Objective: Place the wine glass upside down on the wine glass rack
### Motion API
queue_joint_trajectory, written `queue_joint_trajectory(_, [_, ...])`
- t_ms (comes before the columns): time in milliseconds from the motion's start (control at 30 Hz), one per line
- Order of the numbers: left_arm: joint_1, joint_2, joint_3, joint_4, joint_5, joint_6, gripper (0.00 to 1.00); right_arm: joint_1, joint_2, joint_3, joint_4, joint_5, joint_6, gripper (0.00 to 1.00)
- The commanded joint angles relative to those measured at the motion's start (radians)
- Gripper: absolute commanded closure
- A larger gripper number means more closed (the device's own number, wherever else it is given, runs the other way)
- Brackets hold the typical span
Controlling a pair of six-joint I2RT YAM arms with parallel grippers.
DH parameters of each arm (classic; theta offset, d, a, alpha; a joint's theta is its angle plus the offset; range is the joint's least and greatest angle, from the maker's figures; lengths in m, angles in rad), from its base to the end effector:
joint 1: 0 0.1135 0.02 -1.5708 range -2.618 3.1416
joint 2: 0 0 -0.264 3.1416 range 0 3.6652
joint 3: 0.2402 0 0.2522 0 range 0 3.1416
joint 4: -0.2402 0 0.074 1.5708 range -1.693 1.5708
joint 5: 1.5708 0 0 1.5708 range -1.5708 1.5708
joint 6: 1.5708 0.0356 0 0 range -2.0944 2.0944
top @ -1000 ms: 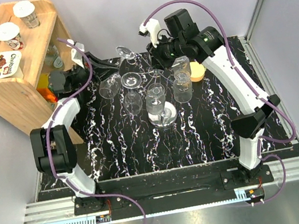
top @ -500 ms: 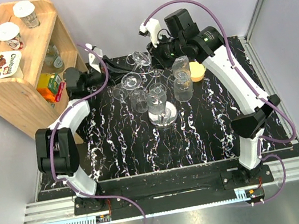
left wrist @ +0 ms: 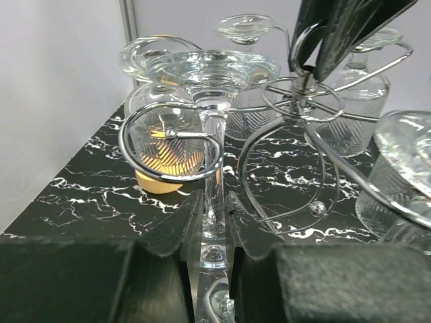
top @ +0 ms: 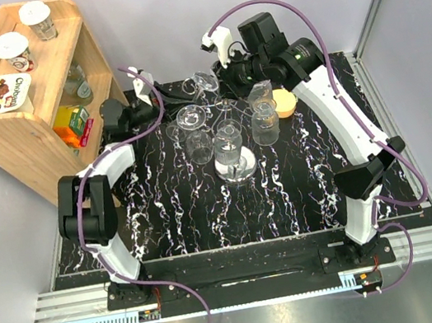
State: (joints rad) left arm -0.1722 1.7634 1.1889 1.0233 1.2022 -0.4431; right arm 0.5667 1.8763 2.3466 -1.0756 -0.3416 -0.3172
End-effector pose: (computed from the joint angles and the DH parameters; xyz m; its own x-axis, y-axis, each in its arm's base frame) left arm 0.3756 -0.0990 0.3275 0.0047 -0.1576 -0.9875 0.9871 0.1587 -0.0206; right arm 0.3134 0.2135 0.4686 -0.2259 -0.4920 -0.8408 -0.8511 0.5195 -0.0754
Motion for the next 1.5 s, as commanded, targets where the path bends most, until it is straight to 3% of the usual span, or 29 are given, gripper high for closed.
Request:
queue_joint_trajectory(0, [-0.007,0.018,0.015,0.156,-0.073,0.023,1.0,-0.002,-0.008,0.045,0.075,-0.051,0.003,0.96])
queue_joint_trajectory(567, [0.046,0.099,0.061,0.363,-0.156,-0.124,1.0,-0.001,-0.029,0.006,0.065,-0.059,-0.002,0.96])
queue_joint_trajectory(1133, [0.079,0.001,-0.115,0.477,-0.113,-0.131,1.0,-0.005,-0.022,0.008,0.063,-0.039,0.001,0.97])
queue_joint_trajectory(1467, [0.074,-0.013,-0.144,0.495,-0.087,-0.092,1.0,-0.004,0.004,0.039,0.062,-0.017,0.018,0.97])
